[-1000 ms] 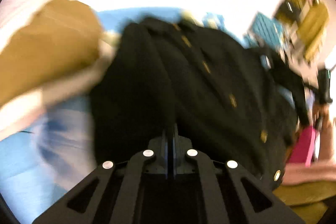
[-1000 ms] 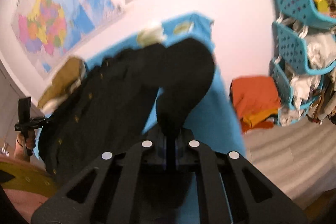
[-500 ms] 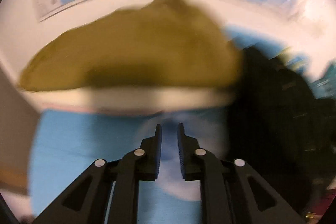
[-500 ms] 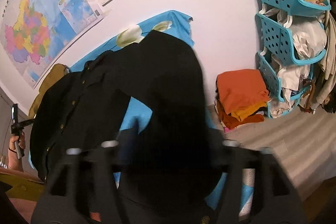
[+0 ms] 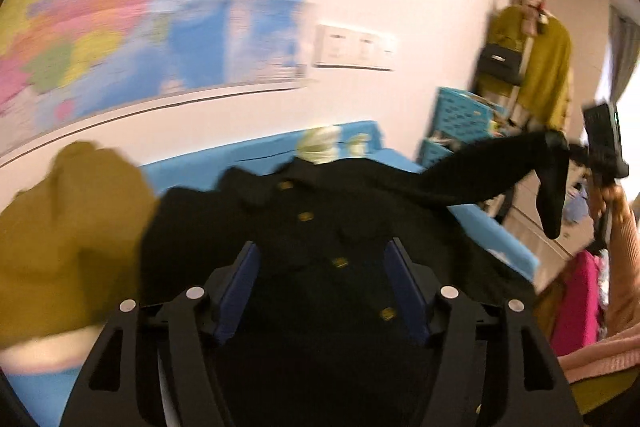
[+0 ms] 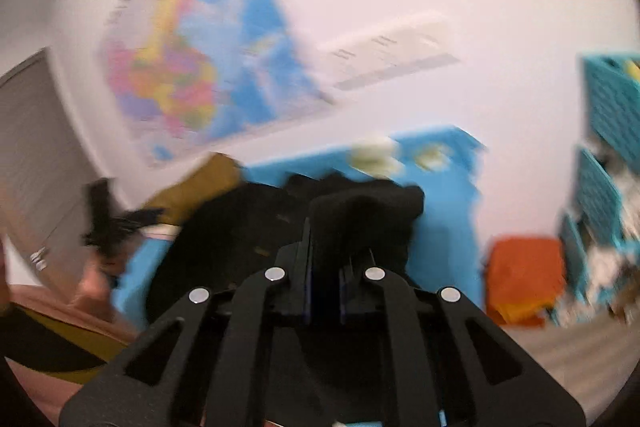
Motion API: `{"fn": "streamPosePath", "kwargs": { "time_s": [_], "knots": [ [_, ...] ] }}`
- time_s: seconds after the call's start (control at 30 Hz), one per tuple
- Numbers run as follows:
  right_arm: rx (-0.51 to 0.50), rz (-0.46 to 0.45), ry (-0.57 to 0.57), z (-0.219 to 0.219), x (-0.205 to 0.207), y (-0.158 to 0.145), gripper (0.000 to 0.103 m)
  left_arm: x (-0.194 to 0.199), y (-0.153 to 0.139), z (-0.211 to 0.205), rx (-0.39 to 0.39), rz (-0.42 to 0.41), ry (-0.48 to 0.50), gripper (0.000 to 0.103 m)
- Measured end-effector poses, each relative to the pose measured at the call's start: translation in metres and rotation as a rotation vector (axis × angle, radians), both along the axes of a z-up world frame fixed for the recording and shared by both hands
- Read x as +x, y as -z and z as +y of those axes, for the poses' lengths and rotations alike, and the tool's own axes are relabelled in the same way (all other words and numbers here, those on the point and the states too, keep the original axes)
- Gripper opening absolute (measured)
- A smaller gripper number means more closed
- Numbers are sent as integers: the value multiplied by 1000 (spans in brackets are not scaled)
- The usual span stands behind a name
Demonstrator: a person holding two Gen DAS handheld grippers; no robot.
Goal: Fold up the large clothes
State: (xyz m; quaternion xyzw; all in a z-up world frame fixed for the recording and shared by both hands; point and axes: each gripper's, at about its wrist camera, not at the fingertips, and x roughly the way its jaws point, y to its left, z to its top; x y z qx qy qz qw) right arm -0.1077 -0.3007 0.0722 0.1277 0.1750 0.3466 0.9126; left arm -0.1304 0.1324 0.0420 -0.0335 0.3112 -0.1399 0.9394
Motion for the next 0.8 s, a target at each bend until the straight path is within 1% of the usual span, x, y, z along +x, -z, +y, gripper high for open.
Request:
{"fn": "streamPosePath", "kwargs": {
  "time_s": [0.07,0.1,0.13,0.2,0.23,0.3,0.37,0.4,0.43,0.47,0.5,0.53,0.57,0.6,0.67,0.7,0.73,0.8],
  "knots": [
    [-17,-28,-79,30,8,-17,9,16,1,-11,-24,9,54,64],
    [-26,-37,-147,55,18,-25,9,22,2,-16,-36,11,71,64],
    [-30,-33,-187,73,26,-27,10,28,3,-15,-56,17,90,64],
    [-53,-3,-259,113,48,-24,10,38,5,-11,-93,36,98,66],
    [-73,16,-282,131,59,-19,11,38,6,-8,-106,39,96,66],
    [-104,91,-342,174,88,0,12,41,9,1,-119,45,75,69],
    [-152,162,-358,204,111,24,16,43,12,6,-116,61,50,69],
    [-167,221,-370,216,125,41,19,43,15,9,-114,71,42,71],
    [-175,264,-372,222,136,52,31,44,18,11,-106,82,36,72],
    [-188,295,-358,226,145,63,38,45,22,11,-88,93,27,73],
    [-190,300,-333,223,147,68,48,46,26,12,-74,104,22,73],
    [-185,300,-318,217,148,70,51,47,31,11,-73,125,28,73],
    [-170,293,-312,209,147,71,51,48,35,11,-81,140,39,73],
    [-133,287,-297,192,146,70,51,48,40,8,-86,154,51,73],
    [-83,262,-241,161,143,67,56,48,45,2,-87,168,82,73],
    [-80,234,-155,137,143,65,59,48,48,-2,-92,175,97,75],
    [-65,241,-64,114,146,69,63,48,50,-8,-102,186,118,77],
    [-18,295,21,80,154,83,64,47,54,-23,-88,195,151,84]
  ]
}}
